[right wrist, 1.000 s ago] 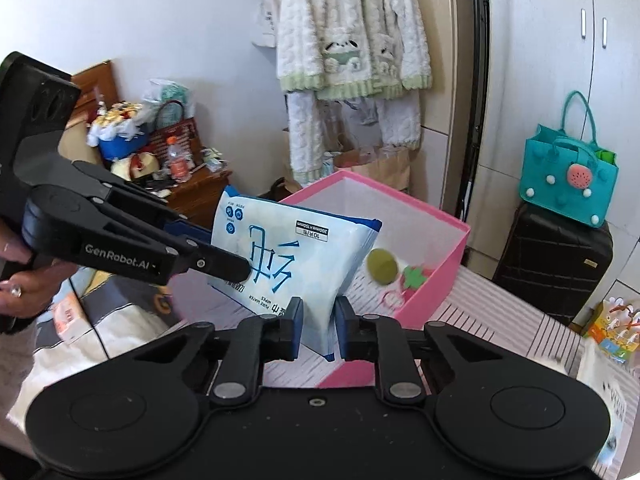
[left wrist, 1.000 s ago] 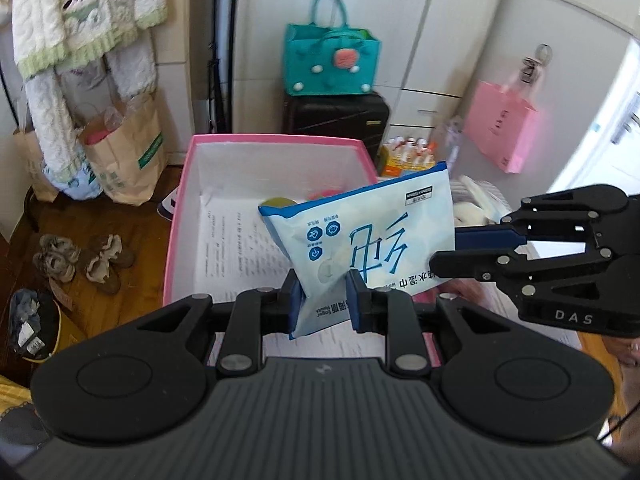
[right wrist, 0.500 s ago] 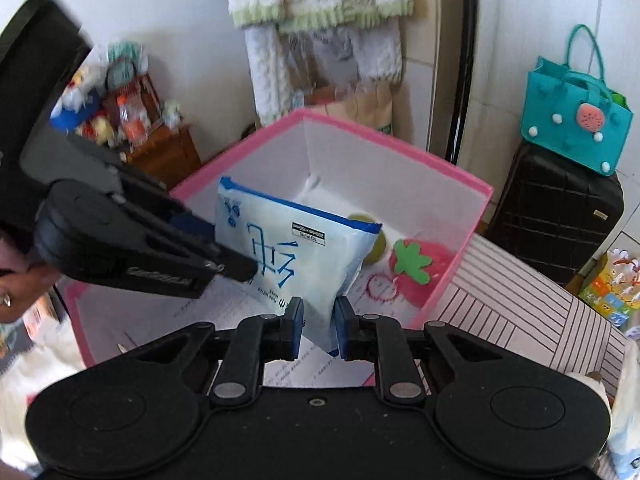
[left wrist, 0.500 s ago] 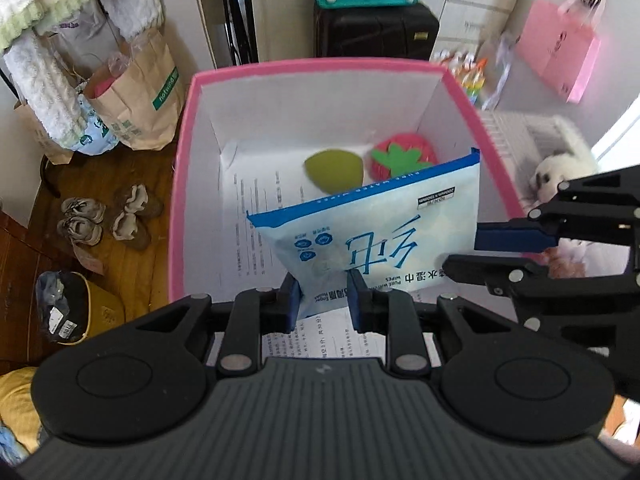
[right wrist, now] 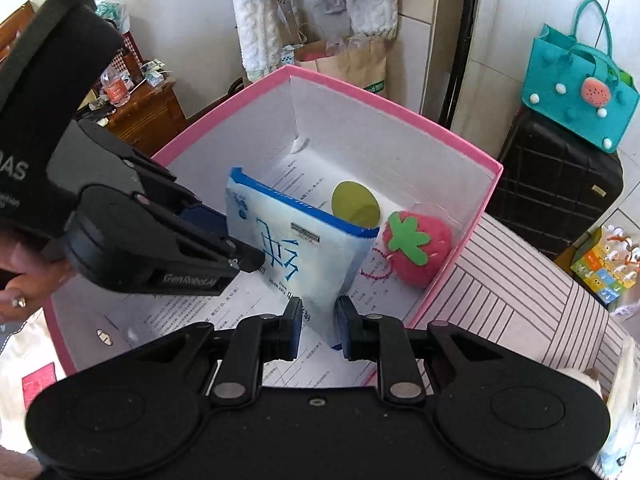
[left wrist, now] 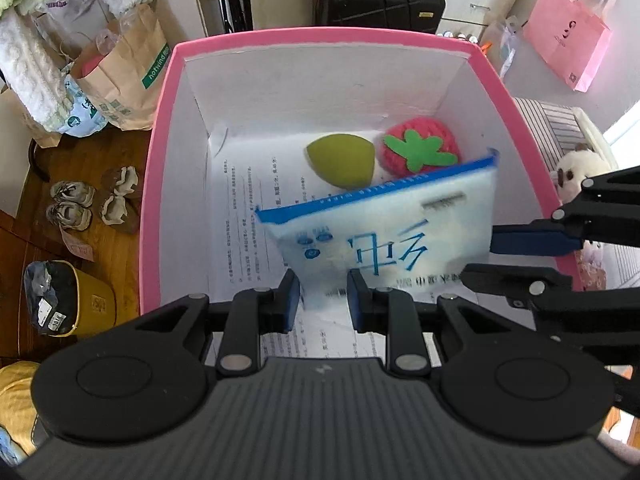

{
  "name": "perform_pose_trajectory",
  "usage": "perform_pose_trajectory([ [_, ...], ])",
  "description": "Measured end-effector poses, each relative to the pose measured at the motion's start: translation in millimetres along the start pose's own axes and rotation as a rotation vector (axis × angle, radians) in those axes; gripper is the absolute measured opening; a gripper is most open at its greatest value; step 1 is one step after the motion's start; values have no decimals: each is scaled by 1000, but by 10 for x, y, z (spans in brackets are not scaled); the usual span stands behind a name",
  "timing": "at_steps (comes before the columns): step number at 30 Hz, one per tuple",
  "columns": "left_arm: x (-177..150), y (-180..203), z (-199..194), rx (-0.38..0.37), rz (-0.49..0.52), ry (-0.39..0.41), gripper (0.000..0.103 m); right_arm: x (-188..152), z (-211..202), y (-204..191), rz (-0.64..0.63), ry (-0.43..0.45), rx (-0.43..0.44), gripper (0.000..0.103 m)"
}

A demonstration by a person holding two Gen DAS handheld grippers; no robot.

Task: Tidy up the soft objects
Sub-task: 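Open the left tool to drop the wet-wipes pack onto the paper, then raise the left tool away from the box toward the remaining plush items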

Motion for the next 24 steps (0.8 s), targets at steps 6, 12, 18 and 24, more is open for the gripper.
perform_pose_trajectory([
  [6,12,16,70,-34,-9,0,23,52,21,5,9,5,18,24],
  [12,-43,70,-99,-32,15,24,23,3,-63,62,4,39,2,24],
  [18,-162,227,-423,-15,67,51,25,-135,-342,116,11,87,56,24],
  [24,-379,463,-757,4,118,79,31,-295,-680,37,-20,148,79,28],
])
Point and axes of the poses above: each gripper's, at about its wrist camera, not at the fingertips, and z roughly the way its jaws point, y to its right, x to its top, the point moved 2 cm from there along z, roughly the way its jaws point, and after that the axes turned 11 degrees about -x, right-handed, at the moved point
